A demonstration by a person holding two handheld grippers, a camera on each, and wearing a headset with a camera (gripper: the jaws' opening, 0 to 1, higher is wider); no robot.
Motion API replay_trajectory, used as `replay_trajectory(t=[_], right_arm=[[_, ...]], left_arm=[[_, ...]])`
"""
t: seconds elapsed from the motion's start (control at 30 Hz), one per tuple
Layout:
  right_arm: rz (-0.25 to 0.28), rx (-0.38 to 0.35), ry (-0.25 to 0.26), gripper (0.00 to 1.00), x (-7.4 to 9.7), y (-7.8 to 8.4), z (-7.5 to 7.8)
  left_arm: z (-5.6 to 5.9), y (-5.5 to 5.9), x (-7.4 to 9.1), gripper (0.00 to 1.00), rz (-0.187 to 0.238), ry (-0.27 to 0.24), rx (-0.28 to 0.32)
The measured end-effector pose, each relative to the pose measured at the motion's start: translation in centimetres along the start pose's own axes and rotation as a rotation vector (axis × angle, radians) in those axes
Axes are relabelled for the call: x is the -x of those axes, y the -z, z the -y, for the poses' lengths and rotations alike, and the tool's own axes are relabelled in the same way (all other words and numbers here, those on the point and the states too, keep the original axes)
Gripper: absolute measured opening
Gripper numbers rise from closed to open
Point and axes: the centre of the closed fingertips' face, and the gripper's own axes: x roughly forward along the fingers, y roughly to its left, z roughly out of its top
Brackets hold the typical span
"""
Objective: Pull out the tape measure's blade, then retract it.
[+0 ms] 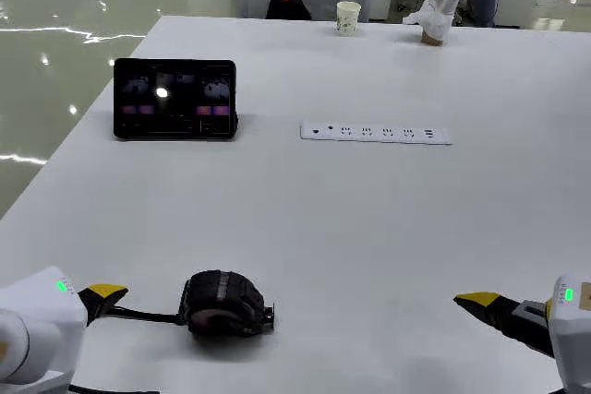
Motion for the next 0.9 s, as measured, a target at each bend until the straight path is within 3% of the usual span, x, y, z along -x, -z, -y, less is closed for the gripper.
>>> replay_trajectory(t=[0.3, 0.9], right_arm=[[-0.026, 0.063, -0.037, 0.84, -1.0, -0.1, 0.2], [-0.073, 0.172, -0.113, 0.71, -3.7, -0.7, 0.5]], left_arm=[[-0.5, -0.8, -0.7, 0.97, 0.001, 0.017, -0.049], [-1.2, -1.1, -2.0, 0.84, -0.031, 0.078, -0.125]])
